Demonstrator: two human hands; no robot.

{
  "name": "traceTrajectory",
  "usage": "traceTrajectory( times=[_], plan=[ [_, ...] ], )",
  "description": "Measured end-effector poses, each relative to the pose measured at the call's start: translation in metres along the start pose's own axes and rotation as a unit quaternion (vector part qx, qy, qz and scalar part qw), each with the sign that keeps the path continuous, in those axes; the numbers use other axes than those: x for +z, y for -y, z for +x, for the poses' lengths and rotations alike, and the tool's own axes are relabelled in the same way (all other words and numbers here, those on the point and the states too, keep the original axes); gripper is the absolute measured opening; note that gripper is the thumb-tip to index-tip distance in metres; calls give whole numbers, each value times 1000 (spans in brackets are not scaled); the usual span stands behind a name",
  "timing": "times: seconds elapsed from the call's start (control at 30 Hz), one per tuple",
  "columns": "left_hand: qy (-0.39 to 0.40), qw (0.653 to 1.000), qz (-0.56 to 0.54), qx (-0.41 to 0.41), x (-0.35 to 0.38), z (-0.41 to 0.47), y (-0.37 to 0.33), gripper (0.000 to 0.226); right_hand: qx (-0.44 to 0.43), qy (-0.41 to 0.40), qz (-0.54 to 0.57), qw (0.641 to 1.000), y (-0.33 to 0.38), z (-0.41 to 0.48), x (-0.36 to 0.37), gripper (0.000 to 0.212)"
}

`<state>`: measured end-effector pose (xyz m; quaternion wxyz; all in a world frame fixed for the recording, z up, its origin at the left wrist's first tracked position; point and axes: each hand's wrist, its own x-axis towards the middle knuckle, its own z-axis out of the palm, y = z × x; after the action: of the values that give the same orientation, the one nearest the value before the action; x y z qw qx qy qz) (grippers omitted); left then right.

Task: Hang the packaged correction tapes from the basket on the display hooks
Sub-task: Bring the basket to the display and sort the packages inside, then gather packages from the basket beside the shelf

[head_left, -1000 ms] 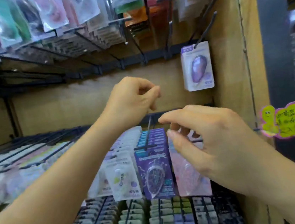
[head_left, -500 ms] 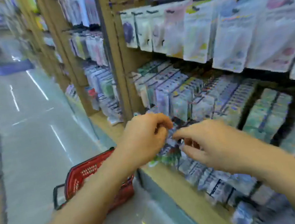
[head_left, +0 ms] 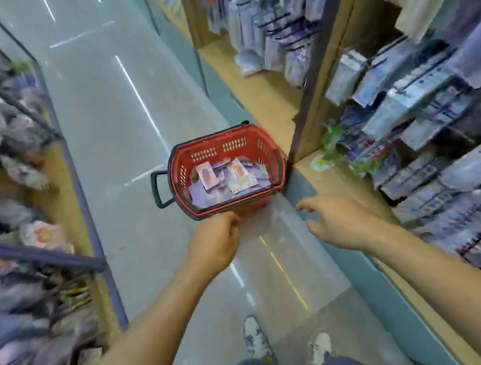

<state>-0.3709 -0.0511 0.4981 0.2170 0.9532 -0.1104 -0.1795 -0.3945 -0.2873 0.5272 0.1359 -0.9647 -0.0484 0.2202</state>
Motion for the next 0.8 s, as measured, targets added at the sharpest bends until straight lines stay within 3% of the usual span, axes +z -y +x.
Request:
traceTrajectory(
  times=[0.2, 0.47, 0.63, 0.8],
  plan=[
    [1, 993, -33, -110, 20, 50, 86, 33, 56, 32, 80, 995, -3, 81, 47, 39],
    [5, 981, -50, -189, 53, 170, 159, 31, 105, 5, 179, 978, -29, 239, 88, 45],
    [54, 977, -35, -201, 93, 247, 207, 23, 161, 7, 234, 959, -49, 346, 138, 46],
    [99, 975, -23, -196, 137, 321, 259, 34, 184, 44, 273, 943, -57, 435, 201, 56]
  ],
)
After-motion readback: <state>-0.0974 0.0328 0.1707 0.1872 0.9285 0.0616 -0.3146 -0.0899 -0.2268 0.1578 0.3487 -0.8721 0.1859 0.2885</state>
